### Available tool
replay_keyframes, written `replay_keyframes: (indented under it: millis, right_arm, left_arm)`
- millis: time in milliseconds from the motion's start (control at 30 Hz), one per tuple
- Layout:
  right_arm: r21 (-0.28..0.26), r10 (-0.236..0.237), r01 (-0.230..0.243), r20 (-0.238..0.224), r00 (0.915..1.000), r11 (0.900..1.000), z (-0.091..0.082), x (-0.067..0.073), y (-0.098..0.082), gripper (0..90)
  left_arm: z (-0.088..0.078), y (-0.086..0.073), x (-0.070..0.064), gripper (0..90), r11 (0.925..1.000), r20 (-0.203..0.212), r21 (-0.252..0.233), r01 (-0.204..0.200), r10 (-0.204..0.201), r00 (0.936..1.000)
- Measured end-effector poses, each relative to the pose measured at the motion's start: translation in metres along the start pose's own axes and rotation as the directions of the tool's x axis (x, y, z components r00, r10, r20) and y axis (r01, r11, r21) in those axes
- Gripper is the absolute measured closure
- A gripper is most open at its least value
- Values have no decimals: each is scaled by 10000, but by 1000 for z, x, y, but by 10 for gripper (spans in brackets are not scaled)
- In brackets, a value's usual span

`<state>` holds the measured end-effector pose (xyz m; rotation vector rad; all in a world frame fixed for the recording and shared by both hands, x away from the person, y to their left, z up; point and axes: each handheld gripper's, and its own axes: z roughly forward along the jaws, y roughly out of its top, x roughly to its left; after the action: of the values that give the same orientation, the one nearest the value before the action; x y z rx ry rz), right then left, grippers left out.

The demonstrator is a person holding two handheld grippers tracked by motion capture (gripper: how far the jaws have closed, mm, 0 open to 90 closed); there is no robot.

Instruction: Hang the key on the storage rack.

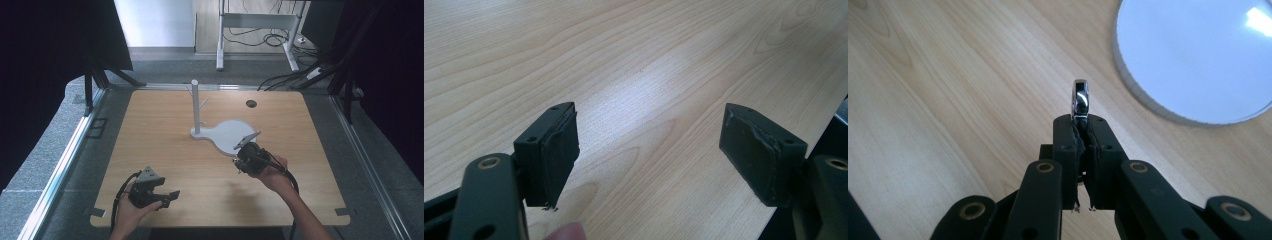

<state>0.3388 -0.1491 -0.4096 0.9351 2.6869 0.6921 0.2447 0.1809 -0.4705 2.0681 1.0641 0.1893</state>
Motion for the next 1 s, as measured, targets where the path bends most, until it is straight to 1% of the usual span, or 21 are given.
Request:
replay_keyframes:
  millis: [167, 367, 567, 733, 1000]
  right_arm:
    - [-176, 75, -75, 0, 10000, 9998, -2, -5, 8, 841]
    - [-268, 143, -142, 54, 9999, 9995, -2, -8, 15, 841]
    - [-326, 229, -229, -9, 9997, 9992, -1, -11, 23, 841]
    - [-350, 231, -231, -30, 9997, 9991, 1, -13, 26, 841]
    - [-386, 381, -382, -37, 9993, 9985, 4, -17, 28, 841]
  left_arm:
    - [1, 0, 0, 242, 10000, -6, 38, 22, -22, 10000]
    - [1, 0, -1, 242, 10000, 11, 47, -50, 50, 10000]
    - [2, 0, -1, 242, 10000, 5, 56, -58, 58, 10000]
    - [2, 0, -1, 242, 10000, 10, 75, -55, 54, 10000]
    - [2, 0, 0, 242, 10000, 14, 78, -57, 57, 10000]
